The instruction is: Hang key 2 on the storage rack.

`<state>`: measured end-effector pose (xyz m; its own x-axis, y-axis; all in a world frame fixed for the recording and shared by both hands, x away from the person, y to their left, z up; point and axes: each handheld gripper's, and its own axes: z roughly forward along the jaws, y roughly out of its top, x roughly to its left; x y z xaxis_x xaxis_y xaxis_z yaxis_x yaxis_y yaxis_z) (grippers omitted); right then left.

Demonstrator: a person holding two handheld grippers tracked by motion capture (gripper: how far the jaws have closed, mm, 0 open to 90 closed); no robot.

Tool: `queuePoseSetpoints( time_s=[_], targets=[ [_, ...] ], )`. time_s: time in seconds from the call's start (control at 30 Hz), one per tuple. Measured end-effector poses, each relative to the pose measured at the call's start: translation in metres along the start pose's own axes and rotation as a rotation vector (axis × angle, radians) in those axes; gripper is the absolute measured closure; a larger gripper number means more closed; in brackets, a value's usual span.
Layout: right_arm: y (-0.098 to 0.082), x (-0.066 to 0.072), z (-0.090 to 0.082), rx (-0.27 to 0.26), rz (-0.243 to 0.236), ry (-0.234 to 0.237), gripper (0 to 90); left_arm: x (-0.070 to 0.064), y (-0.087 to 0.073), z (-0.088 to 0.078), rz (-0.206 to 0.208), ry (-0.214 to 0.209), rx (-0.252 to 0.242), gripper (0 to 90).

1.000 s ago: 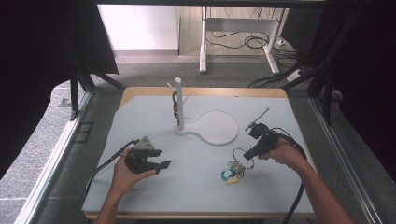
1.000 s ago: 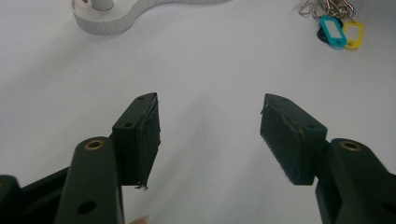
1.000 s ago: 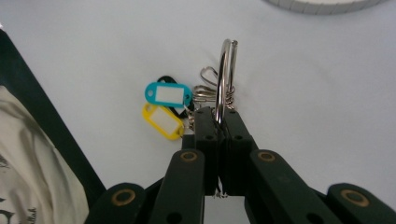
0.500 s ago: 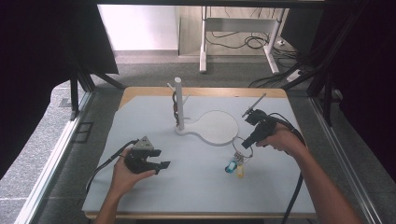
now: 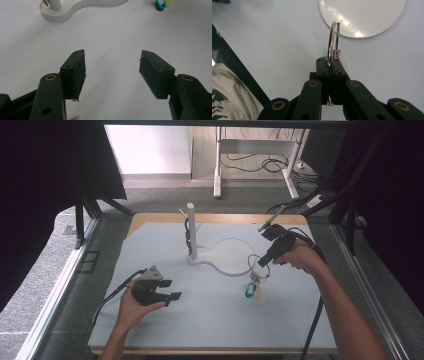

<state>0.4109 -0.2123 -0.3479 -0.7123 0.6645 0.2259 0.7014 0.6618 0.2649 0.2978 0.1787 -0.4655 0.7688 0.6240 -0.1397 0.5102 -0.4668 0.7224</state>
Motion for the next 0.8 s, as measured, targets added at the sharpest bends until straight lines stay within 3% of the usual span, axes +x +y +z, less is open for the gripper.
queuePoseSetpoints(
  time_s=[0.8],
  targets=[
    [0.053,0.003,-0.037,-0.038,0.014,-0.051,87.7,0.002,0.0,-0.008,-0.005,-0.002,-0.03,38.5]
  ],
)
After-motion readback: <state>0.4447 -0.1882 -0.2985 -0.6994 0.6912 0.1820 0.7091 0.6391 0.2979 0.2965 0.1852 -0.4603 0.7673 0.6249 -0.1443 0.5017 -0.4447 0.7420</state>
